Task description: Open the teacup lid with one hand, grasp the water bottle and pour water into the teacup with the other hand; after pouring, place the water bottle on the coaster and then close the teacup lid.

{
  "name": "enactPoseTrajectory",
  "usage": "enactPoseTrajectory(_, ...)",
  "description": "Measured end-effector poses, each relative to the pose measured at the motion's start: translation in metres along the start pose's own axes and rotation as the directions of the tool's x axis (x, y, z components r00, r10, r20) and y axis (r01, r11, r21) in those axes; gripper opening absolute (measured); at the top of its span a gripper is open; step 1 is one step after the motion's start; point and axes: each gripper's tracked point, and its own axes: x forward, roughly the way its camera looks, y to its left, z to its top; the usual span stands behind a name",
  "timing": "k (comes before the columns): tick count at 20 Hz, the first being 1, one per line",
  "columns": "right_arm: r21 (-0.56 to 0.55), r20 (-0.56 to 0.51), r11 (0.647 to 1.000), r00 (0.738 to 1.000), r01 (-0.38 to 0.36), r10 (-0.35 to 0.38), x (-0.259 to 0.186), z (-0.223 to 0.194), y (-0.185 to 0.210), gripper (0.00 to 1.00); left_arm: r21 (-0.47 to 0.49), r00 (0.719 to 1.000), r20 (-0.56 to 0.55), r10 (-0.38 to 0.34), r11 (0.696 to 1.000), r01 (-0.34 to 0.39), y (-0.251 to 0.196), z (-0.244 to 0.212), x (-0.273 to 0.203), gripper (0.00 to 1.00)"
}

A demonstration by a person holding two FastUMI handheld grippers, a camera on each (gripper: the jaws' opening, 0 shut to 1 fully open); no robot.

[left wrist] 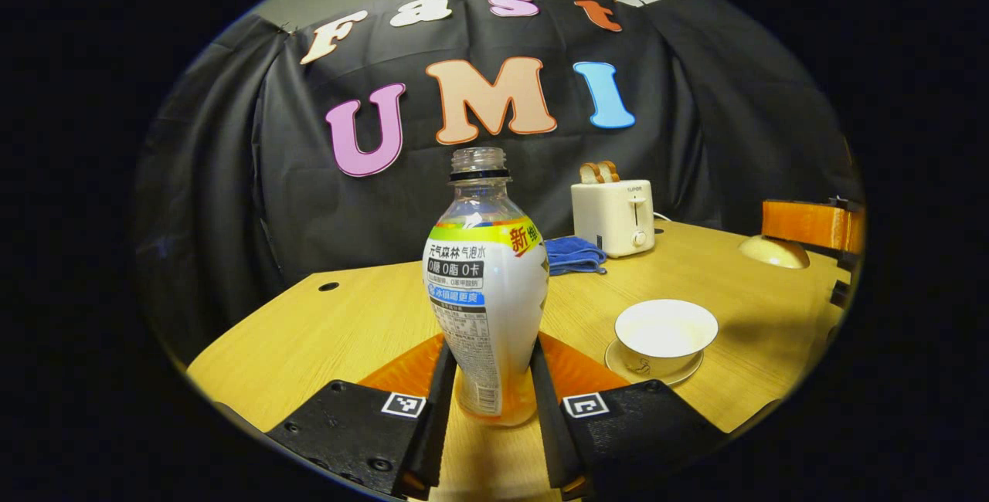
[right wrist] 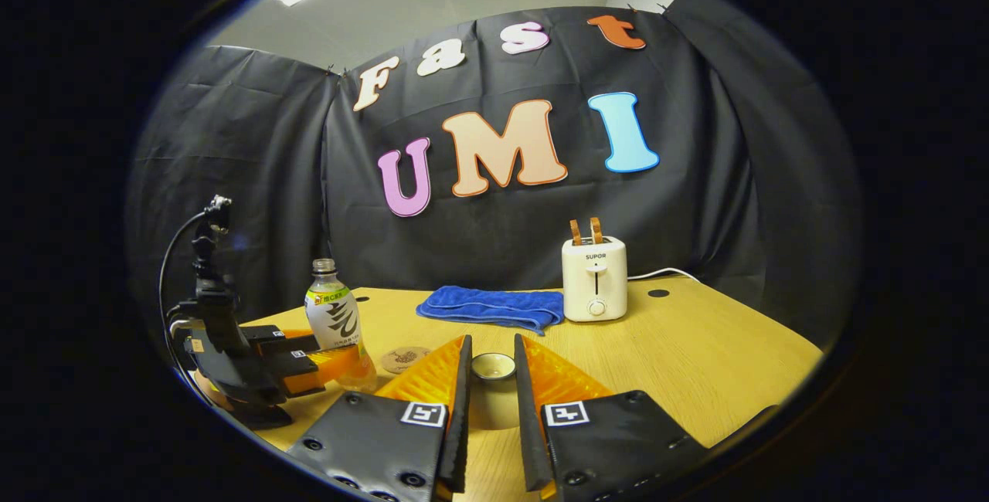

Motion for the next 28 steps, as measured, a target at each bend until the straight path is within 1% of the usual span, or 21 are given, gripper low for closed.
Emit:
enactPoseTrajectory(2, 0.002, 0.0, 1.0, 1.0, 0.005, -0.005, 0.0, 0.0, -0.003, 0.33, 0.076, 1.0, 0.004, 0.012, 0.997, -0.012, 0.002, 0.006, 0.0, 0.49)
enactPoseTrajectory(5, 0.004, -0.003, 1.0, 1.0, 0.008, -0.008, -0.001, 0.0, -0.005, 0.32, 0.185, 0.999, 0.015, 0.031, 0.982, -0.033, 0.007, 0.015, 0.001, 0.49)
enactPoseTrajectory(8, 0.001, -0.009, 1.0, 1.0, 0.011, -0.011, -0.001, 0.0, -0.008, 0.33, 0.263, 1.0, 0.009, 0.029, 0.964, -0.03, 0.008, 0.016, 0.001, 0.5)
enactPoseTrajectory(9, 0.0, -0.006, 1.0, 1.0, 0.008, -0.008, -0.002, 0.001, -0.008, 0.31, 0.287, 1.0, 0.002, 0.023, 0.958, -0.023, 0.008, 0.014, 0.0, 0.5)
enactPoseTrajectory(12, -0.007, 0.003, 1.0, 1.0, 0.02, -0.02, -0.003, 0.005, -0.016, 0.33, 0.382, 0.999, -0.021, 0.025, 0.924, -0.015, 0.006, 0.006, 0.003, 0.49)
enactPoseTrajectory(14, 0.0, 0.002, 1.0, 1.0, 0.03, -0.03, -0.003, 0.006, -0.022, 0.33, 0.457, 0.999, -0.033, 0.037, 0.889, -0.018, 0.009, 0.004, 0.005, 0.49)
enactPoseTrajectory(18, 0.008, 0.004, 0.999, 0.999, 0.05, -0.05, -0.003, 0.008, -0.034, 0.32, 0.574, 0.997, -0.031, 0.07, 0.818, -0.04, 0.013, -0.002, 0.011, 0.49)
enactPoseTrajectory(22, 0.019, 0.007, 0.997, 0.997, 0.07, -0.071, -0.005, 0.01, -0.044, 0.32, 0.669, 0.994, -0.077, 0.079, 0.743, -0.007, 0.01, -0.018, 0.019, 0.5)
enactPoseTrajectory(24, 0.026, 0.006, 0.997, 0.997, 0.076, -0.076, -0.005, 0.01, -0.048, 0.32, 0.703, 0.995, -0.072, 0.073, 0.711, -0.001, 0.006, -0.019, 0.02, 0.5)
enactPoseTrajectory(25, 0.028, 0.007, 0.997, 0.997, 0.079, -0.079, -0.005, 0.01, -0.049, 0.32, 0.724, 0.995, -0.071, 0.068, 0.69, 0.004, 0.004, -0.018, 0.02, 0.49)
enactPoseTrajectory(28, 0.028, 0.007, 0.996, 0.996, 0.083, -0.083, -0.006, 0.012, -0.052, 0.32, 0.795, 0.995, -0.072, 0.073, 0.606, 0.013, 0.003, -0.024, 0.023, 0.5)
